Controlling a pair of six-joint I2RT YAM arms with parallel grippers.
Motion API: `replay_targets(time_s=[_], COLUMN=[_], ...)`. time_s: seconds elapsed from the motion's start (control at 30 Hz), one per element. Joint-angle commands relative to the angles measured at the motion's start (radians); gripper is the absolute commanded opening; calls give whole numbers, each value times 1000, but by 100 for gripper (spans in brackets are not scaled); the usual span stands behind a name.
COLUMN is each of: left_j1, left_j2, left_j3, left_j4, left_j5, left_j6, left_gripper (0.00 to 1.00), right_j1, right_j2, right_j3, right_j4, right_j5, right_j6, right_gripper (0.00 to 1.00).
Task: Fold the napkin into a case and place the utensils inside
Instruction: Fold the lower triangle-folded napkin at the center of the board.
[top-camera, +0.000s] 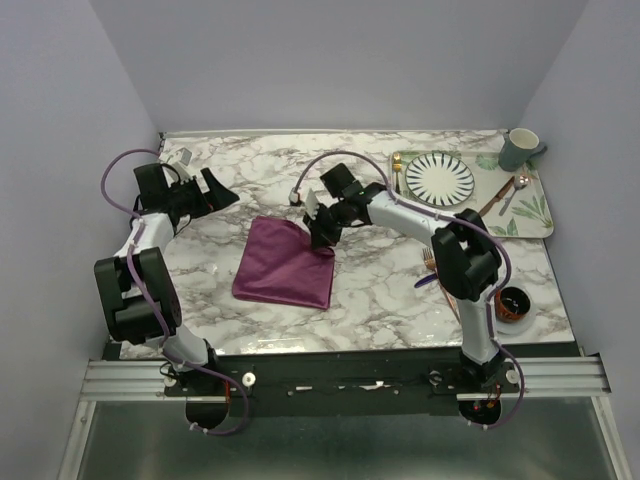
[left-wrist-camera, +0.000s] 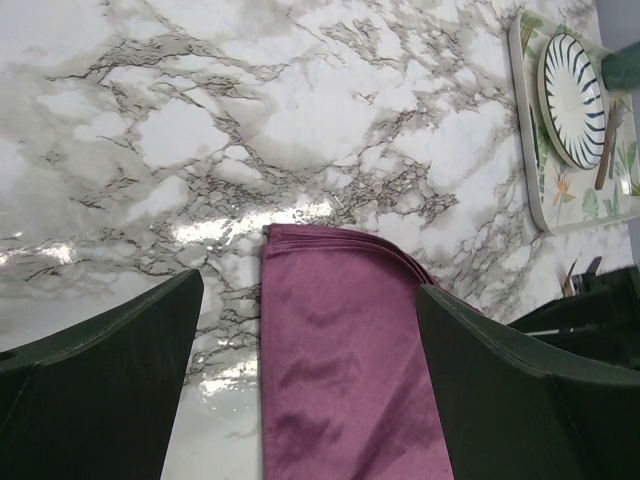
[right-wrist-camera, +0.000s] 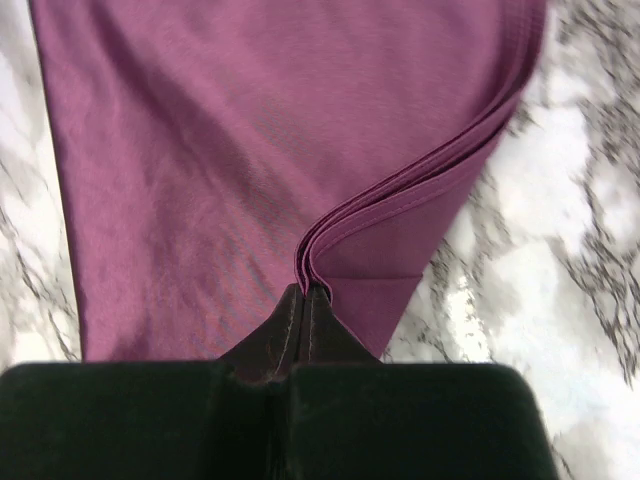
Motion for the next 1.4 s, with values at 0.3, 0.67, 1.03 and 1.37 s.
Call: replay_targets(time_s=[0.3,0.67,1.03,1.37], left_j1=[41,26,-113,-313], left_j2=[-121,-138,14,181], left_j3=[-104,-56,220,371], left_j4=[-11,-211,-536,-673], left_j5=[8,11,61,23], left_j6=[71,453,882,1189], left_gripper=[99,99,63,59], right_j1=[128,156,186,186], right_j2=[-264,-424,-441,-447], right_j3=[-394,-672,-808,-816], right_j4=[195,320,349,352], right_j5=[44,-12,23,37], right_j6=[-610,-1045,-1279,-1282], right_gripper=[1,1,1,1])
